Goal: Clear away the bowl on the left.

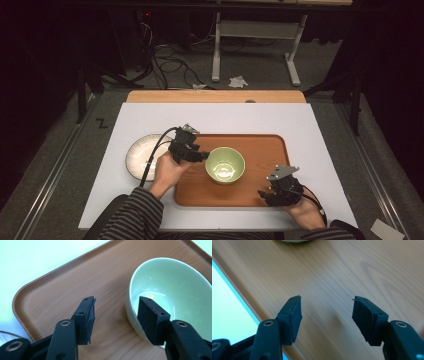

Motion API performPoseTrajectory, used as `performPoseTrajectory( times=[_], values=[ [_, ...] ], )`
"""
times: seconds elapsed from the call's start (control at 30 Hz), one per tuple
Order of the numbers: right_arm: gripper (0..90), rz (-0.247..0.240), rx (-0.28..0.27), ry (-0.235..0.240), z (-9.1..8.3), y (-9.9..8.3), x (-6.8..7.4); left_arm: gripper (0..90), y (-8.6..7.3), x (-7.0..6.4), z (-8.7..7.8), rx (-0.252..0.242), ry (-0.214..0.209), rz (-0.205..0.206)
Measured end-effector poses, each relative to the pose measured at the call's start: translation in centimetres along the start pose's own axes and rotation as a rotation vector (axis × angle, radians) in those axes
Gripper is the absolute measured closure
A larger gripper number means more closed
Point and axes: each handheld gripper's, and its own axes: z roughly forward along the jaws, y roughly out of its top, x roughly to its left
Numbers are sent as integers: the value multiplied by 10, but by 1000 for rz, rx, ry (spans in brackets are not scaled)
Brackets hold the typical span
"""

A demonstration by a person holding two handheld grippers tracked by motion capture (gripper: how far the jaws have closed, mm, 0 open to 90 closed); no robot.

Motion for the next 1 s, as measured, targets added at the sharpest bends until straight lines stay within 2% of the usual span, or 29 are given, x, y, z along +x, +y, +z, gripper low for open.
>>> performPoseTrajectory(
  times=[0.33, 0.43, 0.53, 0.67, 0.77, 0.8, 1.0],
  values=[
    [423, -19, 6, 12, 4, 6, -1, 477, -4, 3, -9, -15, 21, -11],
    [422, -21, 5, 20, 5, 8, 0, 475, -5, 3, -13, -34, 4, -26],
    [422, -27, 3, 24, 7, 10, -1, 470, -6, 1, -16, -39, 3, -21],
    [422, -34, 8, 31, 9, 12, 0, 469, -9, 2, -18, -34, 23, -26],
    [422, -45, 8, 37, 11, 15, -1, 459, -11, 3, -22, -41, 51, -35],
    [422, -45, 9, 38, 11, 15, -1, 434, -12, 3, -24, -42, 73, -42],
    [421, -63, 11, 53, 16, 21, -1, 416, -16, 2, -31, -46, 86, -48]
  ],
)
